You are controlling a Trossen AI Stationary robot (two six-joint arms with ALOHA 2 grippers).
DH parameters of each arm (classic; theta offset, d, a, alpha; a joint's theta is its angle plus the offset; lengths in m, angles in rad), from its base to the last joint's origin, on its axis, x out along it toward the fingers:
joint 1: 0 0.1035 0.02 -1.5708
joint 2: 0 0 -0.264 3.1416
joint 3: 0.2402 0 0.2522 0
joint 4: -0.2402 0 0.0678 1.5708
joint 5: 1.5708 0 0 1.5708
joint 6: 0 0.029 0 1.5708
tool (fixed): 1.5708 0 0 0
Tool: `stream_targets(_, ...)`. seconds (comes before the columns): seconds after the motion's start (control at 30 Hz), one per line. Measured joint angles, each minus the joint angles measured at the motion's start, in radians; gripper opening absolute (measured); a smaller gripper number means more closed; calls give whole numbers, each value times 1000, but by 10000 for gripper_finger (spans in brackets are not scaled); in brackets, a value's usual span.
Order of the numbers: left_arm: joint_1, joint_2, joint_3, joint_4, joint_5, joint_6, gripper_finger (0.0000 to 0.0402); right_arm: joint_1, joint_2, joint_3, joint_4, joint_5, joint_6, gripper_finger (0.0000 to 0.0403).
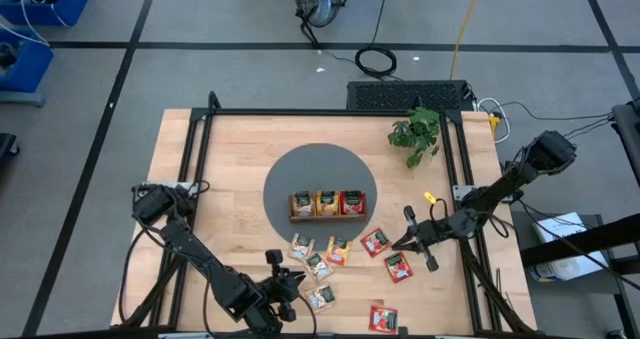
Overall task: Pick & Place Tea
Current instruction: Put the yellow tea bag into the middle section of the wooden organizer
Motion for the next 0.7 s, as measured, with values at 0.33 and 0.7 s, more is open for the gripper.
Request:
stream_targets(0.33,123,-8,32,202,194,315,42,-24,0,178,-128,-90,-77,1)
stream_targets(0.7,309,51,33,347,375,307,42,-47,229,474,-419,-163,-206,1)
